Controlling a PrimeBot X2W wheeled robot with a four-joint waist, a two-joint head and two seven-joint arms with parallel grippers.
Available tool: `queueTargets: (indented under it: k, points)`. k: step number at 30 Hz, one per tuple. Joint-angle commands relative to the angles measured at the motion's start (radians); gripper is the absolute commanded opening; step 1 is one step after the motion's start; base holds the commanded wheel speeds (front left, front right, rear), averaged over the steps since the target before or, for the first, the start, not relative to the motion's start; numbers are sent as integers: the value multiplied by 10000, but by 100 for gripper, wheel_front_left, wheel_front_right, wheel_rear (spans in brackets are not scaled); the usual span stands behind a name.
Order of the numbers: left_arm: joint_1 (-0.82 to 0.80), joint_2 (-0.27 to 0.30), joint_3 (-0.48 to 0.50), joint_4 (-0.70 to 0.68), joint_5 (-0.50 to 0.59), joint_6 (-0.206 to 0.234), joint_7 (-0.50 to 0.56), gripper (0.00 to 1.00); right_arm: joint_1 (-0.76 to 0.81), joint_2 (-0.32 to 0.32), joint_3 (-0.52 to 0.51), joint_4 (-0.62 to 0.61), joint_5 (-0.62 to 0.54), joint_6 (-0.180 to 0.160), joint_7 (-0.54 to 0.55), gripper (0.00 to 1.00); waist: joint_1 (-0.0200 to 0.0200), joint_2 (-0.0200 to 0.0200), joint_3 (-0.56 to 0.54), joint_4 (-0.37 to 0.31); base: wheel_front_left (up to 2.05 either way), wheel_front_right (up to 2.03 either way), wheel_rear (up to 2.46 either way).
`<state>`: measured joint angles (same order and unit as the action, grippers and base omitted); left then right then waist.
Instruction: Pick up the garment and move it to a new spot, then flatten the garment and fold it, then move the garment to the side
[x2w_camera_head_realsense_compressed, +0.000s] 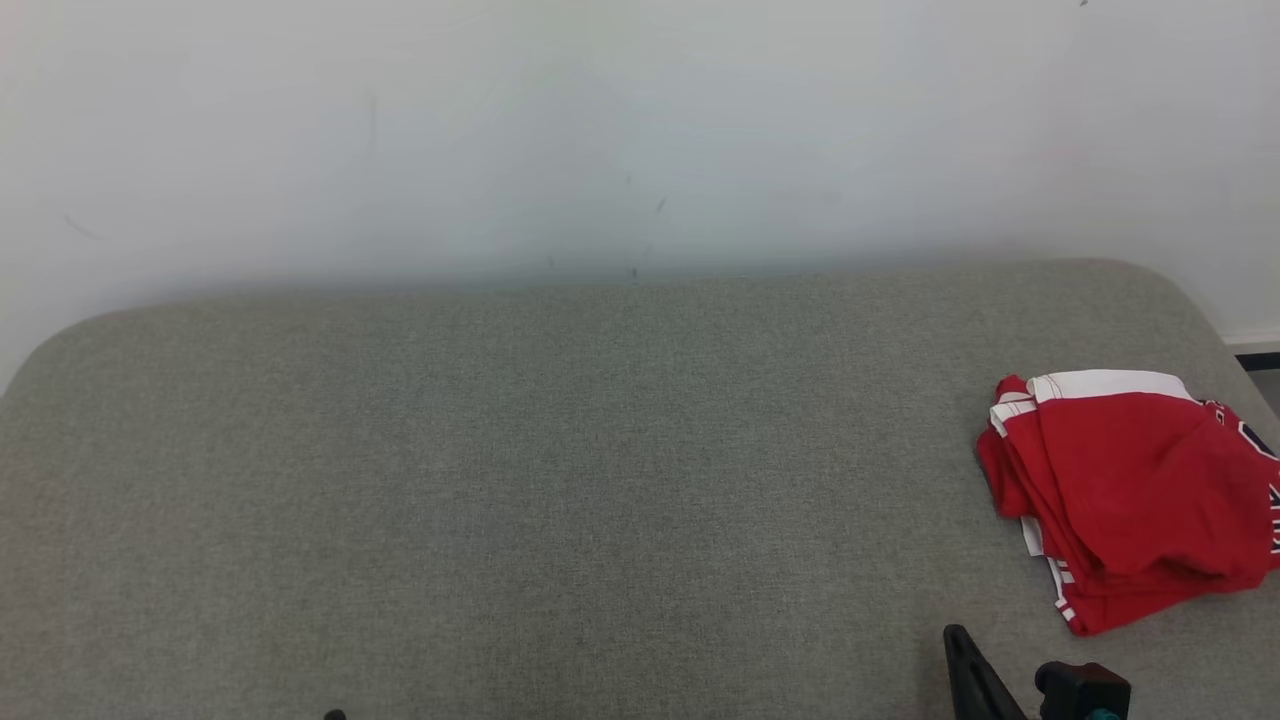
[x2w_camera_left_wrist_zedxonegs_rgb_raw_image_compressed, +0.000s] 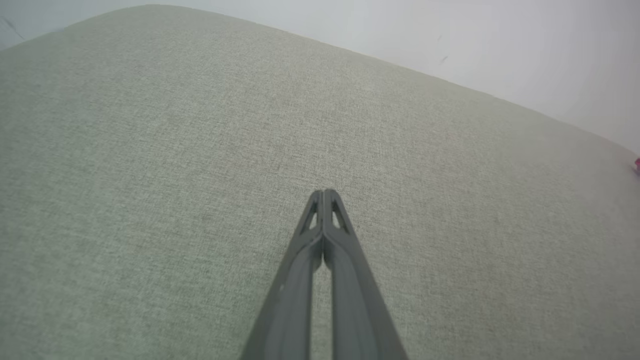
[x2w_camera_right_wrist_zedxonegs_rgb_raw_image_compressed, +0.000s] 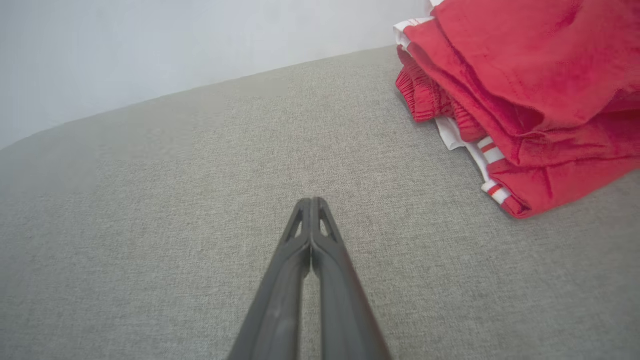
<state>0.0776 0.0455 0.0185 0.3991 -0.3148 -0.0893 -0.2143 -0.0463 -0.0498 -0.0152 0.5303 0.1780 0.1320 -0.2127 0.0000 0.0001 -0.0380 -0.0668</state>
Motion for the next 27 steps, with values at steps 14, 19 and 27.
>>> queueTargets:
  k: [14, 19, 27]
  points:
    - [-569, 31, 199, -517, -2735, -116, 623, 0, -295, -5, -159, -801, 3035, -4, 599, 0, 0, -1, 52, 85, 0, 0, 0]
    - [-663, 33, 256, -600, -3517, -142, 824, 0, -319, -5, -221, -968, 3892, -5, 799, 0, 0, -1, 69, 113, 0, 0, 0]
    - [-818, 37, 344, -723, -4662, -171, 1120, 0, -368, -5, -312, -1206, 5158, -7, 1094, 0, 0, -1, 97, 159, 0, 0, 0]
